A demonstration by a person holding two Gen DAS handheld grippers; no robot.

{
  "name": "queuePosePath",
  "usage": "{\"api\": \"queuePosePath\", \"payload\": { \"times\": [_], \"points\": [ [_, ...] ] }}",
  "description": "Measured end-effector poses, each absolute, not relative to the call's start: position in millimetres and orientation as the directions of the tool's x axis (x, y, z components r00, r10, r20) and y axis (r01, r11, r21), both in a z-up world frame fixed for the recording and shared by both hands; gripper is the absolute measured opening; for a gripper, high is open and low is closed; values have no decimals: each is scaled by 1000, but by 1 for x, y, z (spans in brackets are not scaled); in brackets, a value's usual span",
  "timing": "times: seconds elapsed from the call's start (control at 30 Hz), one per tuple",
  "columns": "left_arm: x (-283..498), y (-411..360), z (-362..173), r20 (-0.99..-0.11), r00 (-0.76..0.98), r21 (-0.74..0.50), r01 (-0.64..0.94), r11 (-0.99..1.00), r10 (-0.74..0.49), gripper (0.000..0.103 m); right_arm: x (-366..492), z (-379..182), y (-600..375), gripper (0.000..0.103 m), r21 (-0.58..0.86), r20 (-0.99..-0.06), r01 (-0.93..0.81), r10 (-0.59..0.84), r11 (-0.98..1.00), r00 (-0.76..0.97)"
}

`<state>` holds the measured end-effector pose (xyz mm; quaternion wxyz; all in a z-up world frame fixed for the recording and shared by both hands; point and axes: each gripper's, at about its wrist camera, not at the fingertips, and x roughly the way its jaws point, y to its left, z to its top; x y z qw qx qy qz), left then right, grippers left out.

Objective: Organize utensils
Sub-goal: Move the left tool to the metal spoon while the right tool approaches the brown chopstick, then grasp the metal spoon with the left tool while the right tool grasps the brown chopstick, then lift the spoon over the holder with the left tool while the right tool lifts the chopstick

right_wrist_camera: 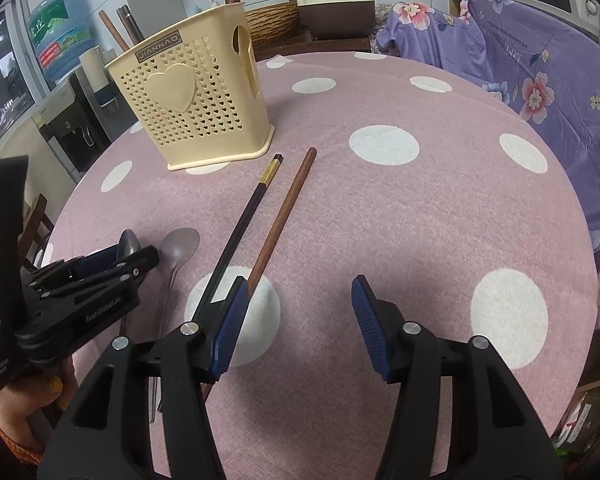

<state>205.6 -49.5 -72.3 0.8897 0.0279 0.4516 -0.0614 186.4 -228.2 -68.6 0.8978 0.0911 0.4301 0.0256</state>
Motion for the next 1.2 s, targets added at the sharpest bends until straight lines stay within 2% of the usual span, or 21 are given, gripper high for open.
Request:
{"api": "queuePosePath", "payload": {
  "times": [0.17, 0.3, 0.43, 0.57, 0.73, 0.87, 1.03, 1.2],
  "points": [
    [203, -46, -72, -807, 585, -16, 122, 992, -85, 46, 215, -69, -222, 54, 197, -788, 42, 132, 980, 601],
    [202, -45, -71, -808, 582, -22, 122, 992, -90, 46, 245, -71, -209, 43, 160, -805, 70, 89, 985, 587],
    [202, -48, -72, -809, 580, -24, 125, 992, -93, 46, 265, -81, -203, 37, 141, -827, 120, 51, 983, 560],
    [207, -49, -71, -809, 581, -28, 121, 992, -93, 38, 274, -82, -200, 32, 112, -819, 148, 7, 983, 574],
    [213, -50, -71, -813, 573, -38, 130, 991, -107, 38, 287, -83, -203, 24, 106, -819, 176, -15, 979, 573],
    [216, -50, -70, -812, 570, -54, 141, 989, -125, 38, 292, -83, -206, 10, 103, -816, 180, -20, 978, 578],
    [218, -44, -66, -797, 586, -83, 137, 987, -149, 38, 293, -83, -213, 10, 160, -814, 172, 31, 972, 580],
    [211, -34, -41, -733, 653, -122, 146, 982, -188, 37, 287, -70, -222, 9, 243, -780, 155, 99, 958, 618]
  ]
}}
